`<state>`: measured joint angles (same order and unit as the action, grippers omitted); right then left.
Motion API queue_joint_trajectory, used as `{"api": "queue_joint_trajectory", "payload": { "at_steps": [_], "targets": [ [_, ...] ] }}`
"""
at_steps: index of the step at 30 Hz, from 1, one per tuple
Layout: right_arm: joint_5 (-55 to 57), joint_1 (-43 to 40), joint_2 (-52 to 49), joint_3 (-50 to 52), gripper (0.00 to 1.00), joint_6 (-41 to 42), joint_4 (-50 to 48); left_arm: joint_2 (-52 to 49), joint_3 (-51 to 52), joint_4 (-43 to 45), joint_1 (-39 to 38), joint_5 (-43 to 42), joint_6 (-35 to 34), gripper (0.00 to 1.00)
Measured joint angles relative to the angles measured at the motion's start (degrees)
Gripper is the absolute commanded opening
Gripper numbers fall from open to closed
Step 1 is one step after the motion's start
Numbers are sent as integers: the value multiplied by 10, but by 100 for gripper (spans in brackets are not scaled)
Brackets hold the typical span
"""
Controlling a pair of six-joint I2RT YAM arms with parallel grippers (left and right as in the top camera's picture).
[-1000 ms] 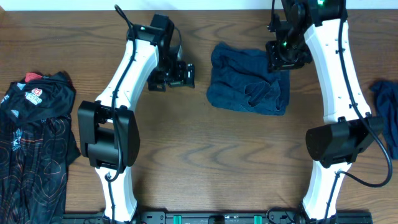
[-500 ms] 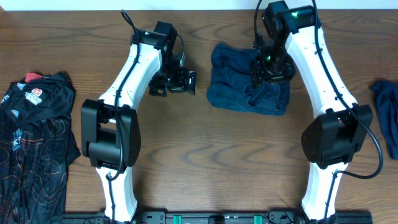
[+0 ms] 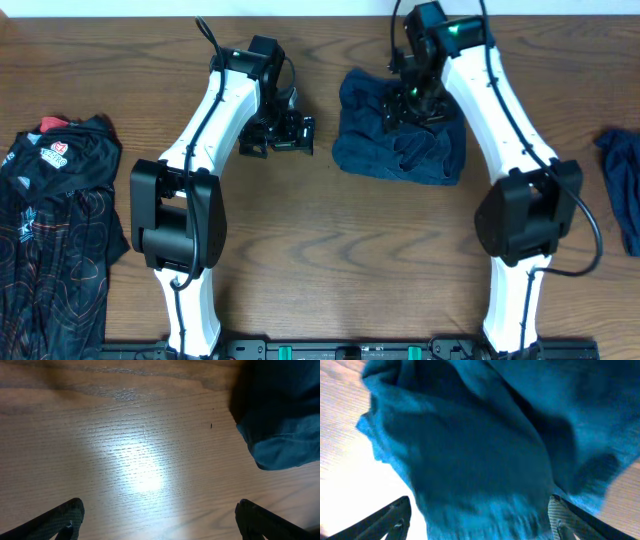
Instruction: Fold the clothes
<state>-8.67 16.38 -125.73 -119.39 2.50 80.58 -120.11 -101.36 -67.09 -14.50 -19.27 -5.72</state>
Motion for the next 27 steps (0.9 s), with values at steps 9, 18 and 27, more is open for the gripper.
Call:
{"api": "queue_joint_trajectory", "payload": {
  "at_steps": [9, 18, 27],
  "targets": [
    [-8, 0, -26, 3, 1, 4, -45, 0, 0, 0, 0, 0, 0, 98],
    [-7, -9, -27, -19, 1, 40, -91, 0, 0, -15, 0, 0, 2, 98],
    [-7, -81, -27, -62, 1, 112, -151, 0, 0, -19, 0, 0, 2, 98]
  ]
}}
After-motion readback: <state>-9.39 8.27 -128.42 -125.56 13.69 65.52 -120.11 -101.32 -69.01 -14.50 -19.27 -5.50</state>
